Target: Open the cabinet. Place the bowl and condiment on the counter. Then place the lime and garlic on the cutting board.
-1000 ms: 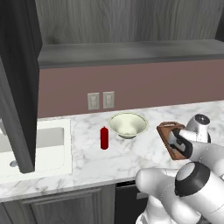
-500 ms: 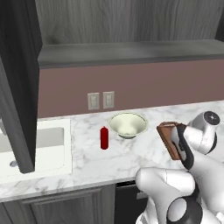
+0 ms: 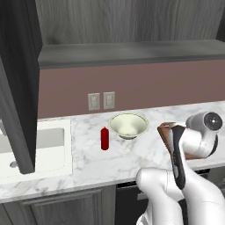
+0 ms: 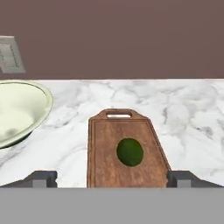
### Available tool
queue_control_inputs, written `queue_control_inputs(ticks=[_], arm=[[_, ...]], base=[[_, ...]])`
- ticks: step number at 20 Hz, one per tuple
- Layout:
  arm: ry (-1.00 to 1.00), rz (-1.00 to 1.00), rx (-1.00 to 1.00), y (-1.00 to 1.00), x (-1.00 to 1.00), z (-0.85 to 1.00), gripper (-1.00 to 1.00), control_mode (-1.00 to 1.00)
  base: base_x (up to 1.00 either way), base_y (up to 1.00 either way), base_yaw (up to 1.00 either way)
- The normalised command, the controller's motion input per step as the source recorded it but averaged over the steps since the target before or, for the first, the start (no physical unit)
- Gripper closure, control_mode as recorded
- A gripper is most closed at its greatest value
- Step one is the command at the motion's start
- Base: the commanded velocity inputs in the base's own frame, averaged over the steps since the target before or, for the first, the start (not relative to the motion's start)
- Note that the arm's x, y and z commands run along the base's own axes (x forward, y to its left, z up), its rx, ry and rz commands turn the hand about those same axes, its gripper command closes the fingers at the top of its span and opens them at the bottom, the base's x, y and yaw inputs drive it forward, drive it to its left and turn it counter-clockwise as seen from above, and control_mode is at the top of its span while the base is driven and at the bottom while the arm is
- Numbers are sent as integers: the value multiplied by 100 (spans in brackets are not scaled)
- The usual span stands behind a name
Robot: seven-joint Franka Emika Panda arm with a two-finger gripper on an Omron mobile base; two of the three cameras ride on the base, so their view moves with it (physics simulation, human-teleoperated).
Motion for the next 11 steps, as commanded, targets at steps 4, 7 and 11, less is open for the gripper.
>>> queue_control_inputs(ticks=[4,7,11], arm=[[-10,-29,-9,38,-36,67,-100,-100],[-8,-30,-8,30,-39,74,-100,-100],[-2,-20,-1,8,-38,85,-100,-100]], base=[[0,0,0],[0,0,0],[0,0,0]])
